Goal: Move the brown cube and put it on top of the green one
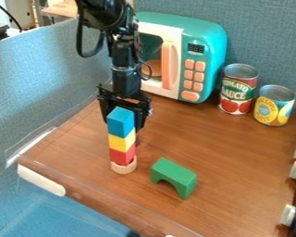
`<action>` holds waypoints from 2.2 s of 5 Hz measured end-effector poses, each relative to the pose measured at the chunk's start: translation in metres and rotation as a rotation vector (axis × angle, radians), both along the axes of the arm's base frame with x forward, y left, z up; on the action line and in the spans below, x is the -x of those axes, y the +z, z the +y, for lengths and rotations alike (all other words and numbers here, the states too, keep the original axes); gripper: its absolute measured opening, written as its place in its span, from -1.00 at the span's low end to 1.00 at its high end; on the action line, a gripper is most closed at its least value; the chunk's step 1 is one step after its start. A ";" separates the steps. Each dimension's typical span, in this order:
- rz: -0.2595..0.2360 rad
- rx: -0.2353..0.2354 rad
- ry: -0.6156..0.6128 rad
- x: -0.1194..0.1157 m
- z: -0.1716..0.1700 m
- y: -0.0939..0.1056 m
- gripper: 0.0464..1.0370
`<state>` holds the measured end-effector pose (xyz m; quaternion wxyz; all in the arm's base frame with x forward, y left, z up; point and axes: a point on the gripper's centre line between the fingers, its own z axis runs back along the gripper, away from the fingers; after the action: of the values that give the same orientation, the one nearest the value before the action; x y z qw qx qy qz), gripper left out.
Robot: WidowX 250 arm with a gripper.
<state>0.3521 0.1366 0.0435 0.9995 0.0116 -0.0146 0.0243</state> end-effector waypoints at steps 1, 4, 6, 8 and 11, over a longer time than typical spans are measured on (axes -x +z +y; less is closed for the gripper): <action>-0.004 0.000 0.012 -0.003 -0.005 -0.003 0.92; 0.041 0.022 0.041 -0.002 -0.006 -0.023 0.92; 0.077 0.034 0.043 -0.004 -0.004 -0.035 0.71; 0.056 0.051 0.068 -0.007 -0.003 -0.034 0.50; -0.106 0.015 0.121 -0.041 -0.023 0.054 0.50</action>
<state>0.3931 0.1140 0.0978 0.9941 0.0036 -0.0666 0.0852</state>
